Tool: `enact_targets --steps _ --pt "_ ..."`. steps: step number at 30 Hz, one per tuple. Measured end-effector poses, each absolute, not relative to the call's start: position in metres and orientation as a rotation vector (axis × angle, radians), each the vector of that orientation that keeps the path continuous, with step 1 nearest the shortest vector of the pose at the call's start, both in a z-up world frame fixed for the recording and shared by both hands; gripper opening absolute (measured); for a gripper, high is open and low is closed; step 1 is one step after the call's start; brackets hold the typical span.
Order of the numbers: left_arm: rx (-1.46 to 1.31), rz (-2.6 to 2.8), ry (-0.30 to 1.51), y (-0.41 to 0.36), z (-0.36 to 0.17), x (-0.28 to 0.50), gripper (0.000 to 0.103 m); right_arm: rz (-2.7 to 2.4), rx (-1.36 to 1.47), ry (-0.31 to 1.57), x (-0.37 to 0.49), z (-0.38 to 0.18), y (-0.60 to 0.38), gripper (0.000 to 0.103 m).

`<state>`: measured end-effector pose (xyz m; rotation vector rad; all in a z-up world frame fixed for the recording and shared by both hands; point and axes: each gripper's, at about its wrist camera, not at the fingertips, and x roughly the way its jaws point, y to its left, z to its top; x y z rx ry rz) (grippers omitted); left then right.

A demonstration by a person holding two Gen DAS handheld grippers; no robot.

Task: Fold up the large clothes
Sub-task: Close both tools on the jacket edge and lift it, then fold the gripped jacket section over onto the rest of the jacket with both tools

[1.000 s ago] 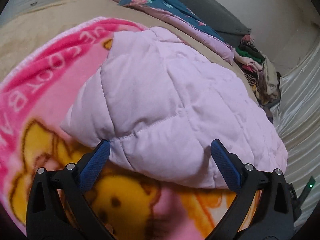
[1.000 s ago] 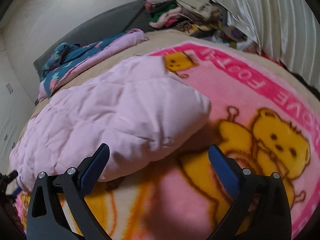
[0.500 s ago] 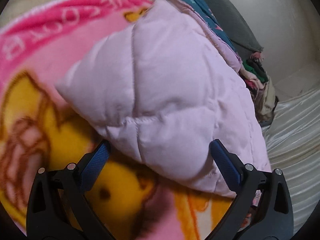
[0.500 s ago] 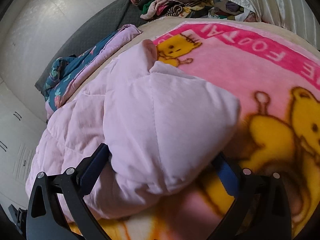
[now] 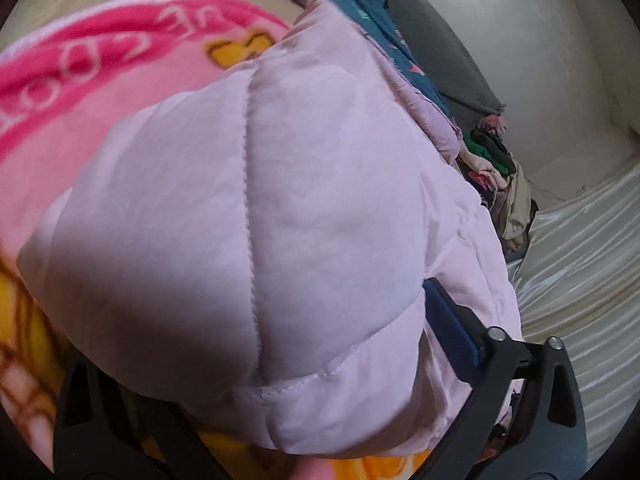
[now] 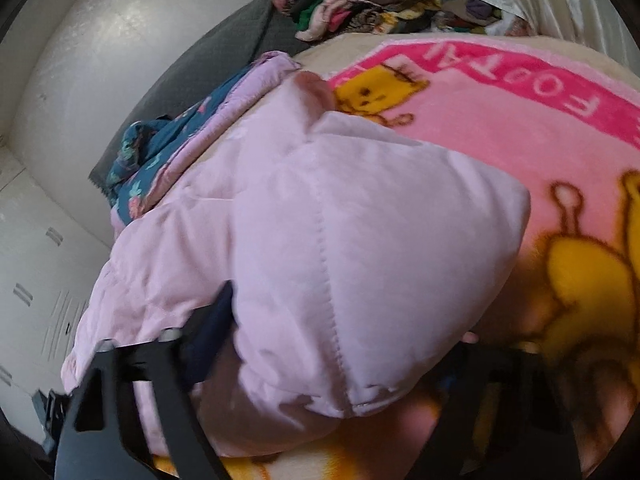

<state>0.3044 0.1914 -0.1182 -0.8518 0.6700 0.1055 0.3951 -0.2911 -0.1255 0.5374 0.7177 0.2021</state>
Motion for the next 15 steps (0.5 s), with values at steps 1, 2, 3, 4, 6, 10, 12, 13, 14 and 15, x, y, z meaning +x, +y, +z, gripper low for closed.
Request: enact_targets --steps 1,2,3,4,6,10,12,13,14,15 --pt "-0.824 0.110 0.663 0.187 -0.114 0.304 0.082 0.208 0.515 0.707 0.394 -0.122 -0.288 0.055" --pt "-0.788 0.115 0.660 0.184 -0.109 0.305 0.075 0.214 0.500 0.698 0.392 -0.119 -0.286 0.049" --pt "-0.754 0.118 0.655 0.180 -0.105 0.304 0.068 0.217 0.479 0.691 0.391 -0.115 -0.283 0.048" --pt "-0.727 0.118 0.650 0.178 -0.101 0.303 0.065 0.216 0.464 0.688 0.390 -0.113 -0.281 0.046" --pt "-0.674 0.117 0.646 0.174 -0.094 0.302 0.054 0.215 0.443 0.683 0.389 -0.109 -0.279 0.043" --pt "-0.568 0.124 0.624 0.160 -0.077 0.305 0.042 0.210 0.377 0.669 0.385 -0.101 -0.272 0.037" --pt "-0.521 0.125 0.612 0.156 -0.070 0.303 0.038 0.210 0.341 0.654 0.381 -0.095 -0.268 0.034" --pt "-0.505 0.125 0.608 0.154 -0.067 0.303 0.038 0.211 0.323 0.643 0.379 -0.091 -0.266 0.033" --pt "-0.486 0.120 0.600 0.152 -0.062 0.301 0.037 0.211 0.302 0.633 0.377 -0.087 -0.263 0.032" --pt "-0.472 0.117 0.592 0.151 -0.057 0.297 0.036 0.212 0.286 0.624 0.375 -0.084 -0.262 0.031"
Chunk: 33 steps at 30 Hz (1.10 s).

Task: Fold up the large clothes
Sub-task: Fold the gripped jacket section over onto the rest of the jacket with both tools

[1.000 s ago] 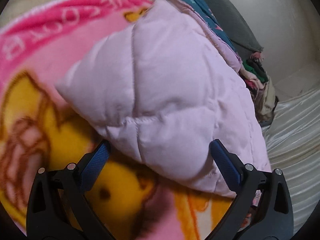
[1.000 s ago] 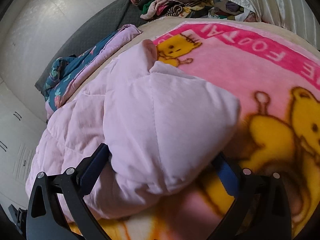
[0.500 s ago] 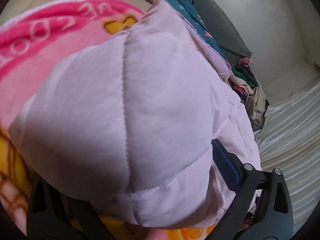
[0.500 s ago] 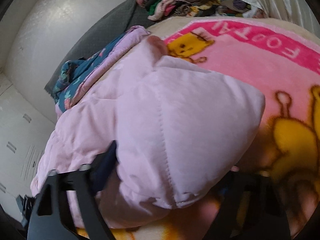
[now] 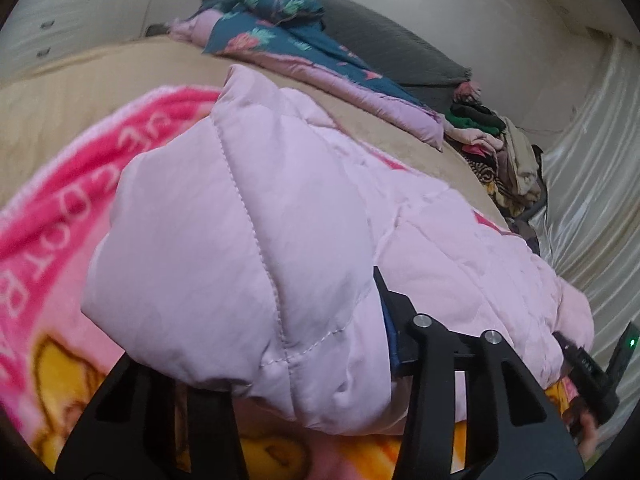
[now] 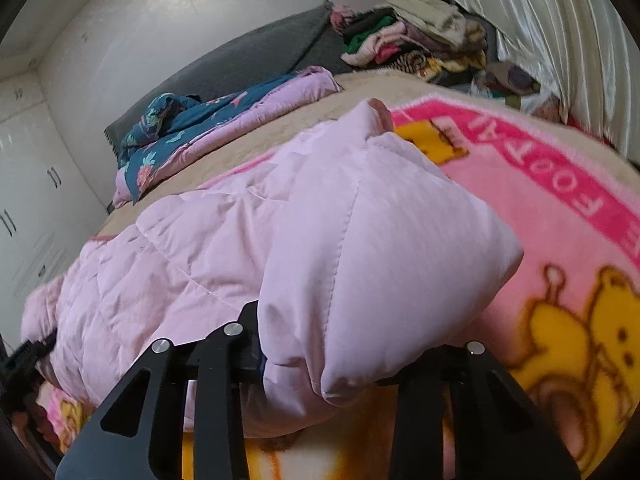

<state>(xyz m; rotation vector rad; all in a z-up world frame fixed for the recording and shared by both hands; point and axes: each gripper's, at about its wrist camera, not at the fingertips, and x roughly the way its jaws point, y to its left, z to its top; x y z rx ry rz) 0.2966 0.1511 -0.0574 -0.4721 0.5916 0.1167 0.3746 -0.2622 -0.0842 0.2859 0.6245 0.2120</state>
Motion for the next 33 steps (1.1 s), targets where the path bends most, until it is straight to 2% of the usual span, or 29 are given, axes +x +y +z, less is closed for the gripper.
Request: enact_targets --steps 14,33 --pt "-0.353 0.087 0.512 0.138 -0.016 0.253 0.033 0.298 0.075 0.466 0.303 -0.020 -0.245 0.028" --pt "-0.304 0.078 0.530 0.125 -0.019 0.186 0.034 0.304 0.062 0.490 0.218 -0.026 -0.264 0.028"
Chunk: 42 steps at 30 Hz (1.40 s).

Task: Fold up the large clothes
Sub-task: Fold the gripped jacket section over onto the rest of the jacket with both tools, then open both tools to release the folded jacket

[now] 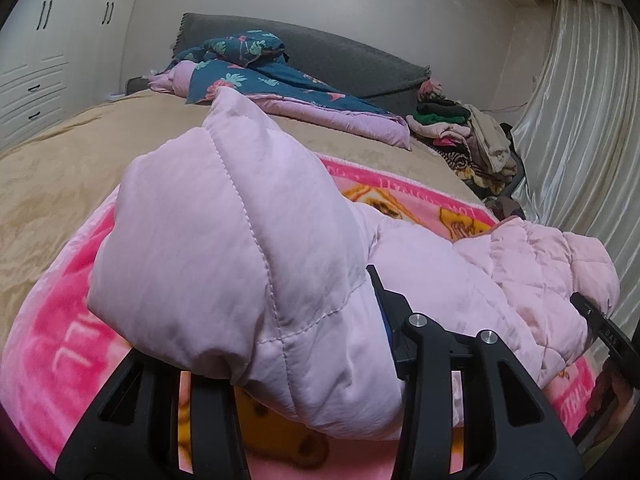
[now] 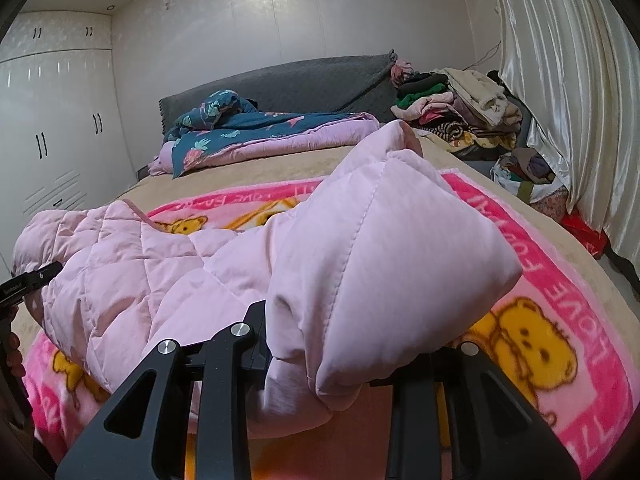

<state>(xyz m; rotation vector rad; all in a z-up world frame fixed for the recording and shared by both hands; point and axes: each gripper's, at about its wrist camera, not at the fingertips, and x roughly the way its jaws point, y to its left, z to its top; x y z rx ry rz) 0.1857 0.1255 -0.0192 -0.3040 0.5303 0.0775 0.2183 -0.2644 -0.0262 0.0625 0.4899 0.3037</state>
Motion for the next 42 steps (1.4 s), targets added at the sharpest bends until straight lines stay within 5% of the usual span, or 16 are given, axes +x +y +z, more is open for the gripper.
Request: enact_targets --steps 28,42 --pt "-0.253 0.110 0.628 0.117 -0.052 0.127 0.037 0.282 0.148 0.610 0.169 -0.059 -0.293 0.031" --pt "-0.315 0.129 0.702 0.128 -0.074 0.121 0.055 0.247 0.284 0.726 0.174 -0.094 -0.313 0.061"
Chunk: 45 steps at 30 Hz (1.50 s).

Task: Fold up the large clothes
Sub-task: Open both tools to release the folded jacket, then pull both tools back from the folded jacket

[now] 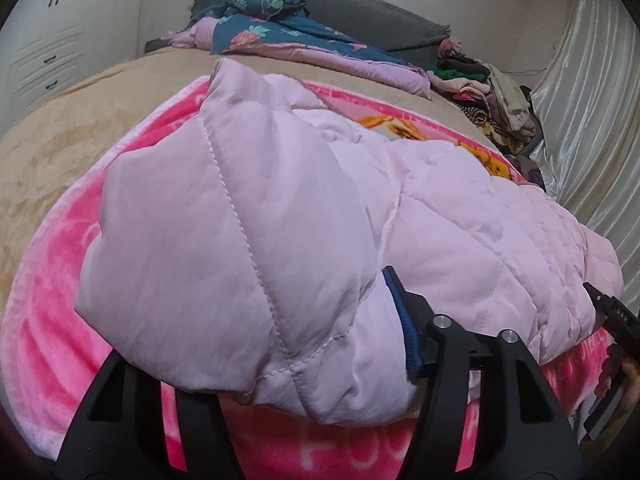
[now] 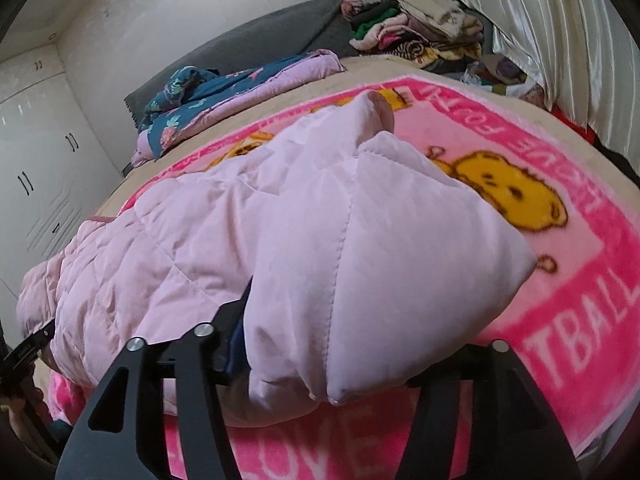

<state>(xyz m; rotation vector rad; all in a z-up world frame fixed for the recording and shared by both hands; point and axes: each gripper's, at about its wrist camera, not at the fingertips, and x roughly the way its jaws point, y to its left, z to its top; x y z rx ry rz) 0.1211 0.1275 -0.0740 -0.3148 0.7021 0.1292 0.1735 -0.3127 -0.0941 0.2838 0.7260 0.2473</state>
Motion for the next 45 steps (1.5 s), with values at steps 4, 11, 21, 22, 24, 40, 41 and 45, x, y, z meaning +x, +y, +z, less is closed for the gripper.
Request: enact_targets --steps 4,11,21,22,24,40,41,45 --pt "-0.340 0.141 0.719 0.132 -0.078 0.116 0.063 0.237 0.304 0.742 0.169 -0.098 -0.318 0.076" --pt "-0.348 0.174 0.739 0.133 -0.076 0.103 0.086 0.208 0.280 0.739 0.153 -0.093 -0.328 0.091" --pt "-0.313 0.195 0.719 0.129 -0.055 0.075 0.093 0.165 0.182 0.622 0.106 -0.055 -0.341 0.098" --pt "-0.312 0.193 0.713 0.128 -0.052 0.072 0.093 0.163 0.172 0.605 0.100 -0.049 -0.341 0.098" --pt "-0.304 0.202 0.695 0.128 -0.045 0.067 0.093 0.167 0.163 0.577 0.091 -0.040 -0.341 0.099" --pt "-0.229 0.160 0.571 0.098 -0.002 0.039 0.094 0.247 0.085 0.496 0.050 -0.006 -0.302 0.099" --pt "-0.228 0.156 0.567 0.096 -0.001 0.038 0.094 0.250 0.082 0.485 0.046 -0.004 -0.299 0.099" --pt "-0.216 0.135 0.552 0.083 -0.001 0.032 0.094 0.269 0.053 0.467 0.035 -0.003 -0.289 0.099"
